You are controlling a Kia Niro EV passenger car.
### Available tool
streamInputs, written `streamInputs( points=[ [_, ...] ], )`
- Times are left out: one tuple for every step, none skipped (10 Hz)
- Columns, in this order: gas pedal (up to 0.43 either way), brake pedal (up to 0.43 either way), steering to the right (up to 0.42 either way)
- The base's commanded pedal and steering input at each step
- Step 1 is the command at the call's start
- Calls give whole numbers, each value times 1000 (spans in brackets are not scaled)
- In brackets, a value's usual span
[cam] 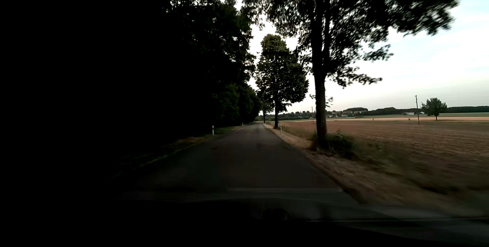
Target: Follow the waypoints while adhering to traffic rules and regulations
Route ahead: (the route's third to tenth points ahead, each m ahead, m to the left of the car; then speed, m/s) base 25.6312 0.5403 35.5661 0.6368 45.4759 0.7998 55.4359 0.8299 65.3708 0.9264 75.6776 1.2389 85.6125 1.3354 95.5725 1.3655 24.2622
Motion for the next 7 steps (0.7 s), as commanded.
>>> streamInputs(
  points=[
    [169, 6, -2],
    [169, 6, -3],
    [169, 6, -4],
    [169, 6, -5],
    [157, 6, -5],
    [157, 6, -5],
    [157, 6, -5]
  ],
)
